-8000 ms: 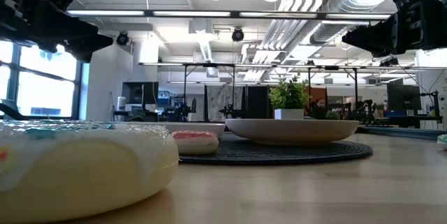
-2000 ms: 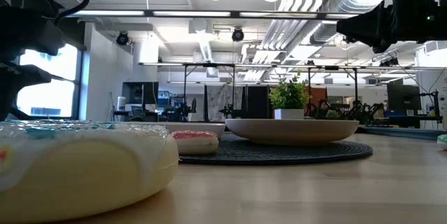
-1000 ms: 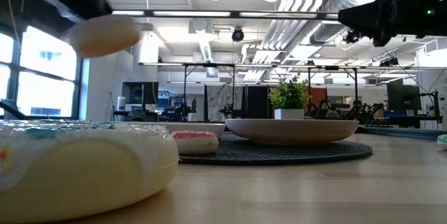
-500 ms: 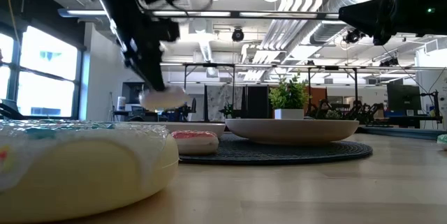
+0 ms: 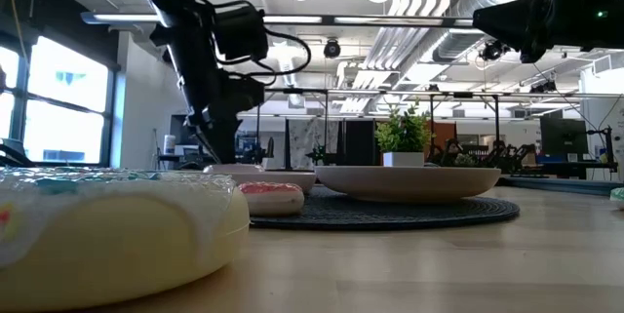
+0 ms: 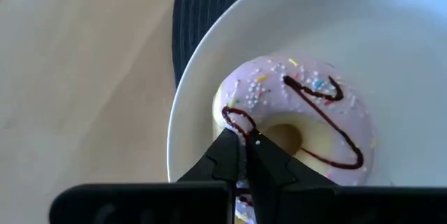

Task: Pick & Place donuts
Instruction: Put the large purple donut on the white plate, then put the large white donut on the white plate

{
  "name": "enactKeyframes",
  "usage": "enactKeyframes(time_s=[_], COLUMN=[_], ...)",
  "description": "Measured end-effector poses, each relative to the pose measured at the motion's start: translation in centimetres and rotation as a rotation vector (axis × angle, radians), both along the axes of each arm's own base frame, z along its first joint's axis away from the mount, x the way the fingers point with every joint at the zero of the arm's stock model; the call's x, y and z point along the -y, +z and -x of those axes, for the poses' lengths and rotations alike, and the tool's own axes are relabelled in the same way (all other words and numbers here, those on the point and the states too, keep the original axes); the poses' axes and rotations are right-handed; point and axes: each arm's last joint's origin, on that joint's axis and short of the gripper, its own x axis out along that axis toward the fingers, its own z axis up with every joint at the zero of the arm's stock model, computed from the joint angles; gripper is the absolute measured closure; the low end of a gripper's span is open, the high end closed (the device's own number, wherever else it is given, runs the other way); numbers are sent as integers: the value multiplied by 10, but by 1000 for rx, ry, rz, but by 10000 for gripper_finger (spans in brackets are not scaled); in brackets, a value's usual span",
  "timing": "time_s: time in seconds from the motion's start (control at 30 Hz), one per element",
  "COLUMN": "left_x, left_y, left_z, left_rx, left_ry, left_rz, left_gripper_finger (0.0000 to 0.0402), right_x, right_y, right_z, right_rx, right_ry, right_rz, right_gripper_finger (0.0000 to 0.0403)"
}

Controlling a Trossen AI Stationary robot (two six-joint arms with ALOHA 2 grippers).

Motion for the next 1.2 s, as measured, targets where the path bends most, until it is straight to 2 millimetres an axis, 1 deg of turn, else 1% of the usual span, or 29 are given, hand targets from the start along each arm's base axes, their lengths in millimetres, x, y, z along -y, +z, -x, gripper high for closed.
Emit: enactKeyframes(time_s=[0.2, 0.27, 0.37, 0.6, 0.67, 0.77, 0.9, 1.07, 1.13, 1.2], left_x=[-1, -1, -1, -1, -1, 0, -1, 0, 5, 17], left_y=[3, 3, 3, 3, 3, 4, 15, 41, 47, 51], left_z=[-3, -3, -3, -3, -2, -1, -3, -7, -11, -17], left_rx=[11, 8, 2, -1, -6, -3, -36, -87, -65, -23], left_ry=[-49, -56, -64, -60, -58, -48, -40, -60, -98, -182], left_rz=[-27, -30, -32, -37, -40, -32, -11, 25, 66, 116], left_gripper_finger=[389, 382, 358, 283, 269, 258, 257, 257, 257, 257], right_x=[0, 0, 0, 0, 0, 0, 0, 0, 0, 0], right_y=[0, 0, 0, 0, 0, 0, 0, 0, 0, 0], right_z=[0, 0, 0, 0, 0, 0, 0, 0, 0, 0], right_rx=[3, 3, 3, 2, 2, 2, 2, 2, 2, 2], right_ry=[4, 4, 4, 5, 4, 4, 4, 5, 5, 5], right_rz=[-6, -6, -6, -6, -6, -6, -6, -6, -6, -6], right_gripper_finger=[279, 279, 279, 279, 279, 279, 279, 279, 279, 279])
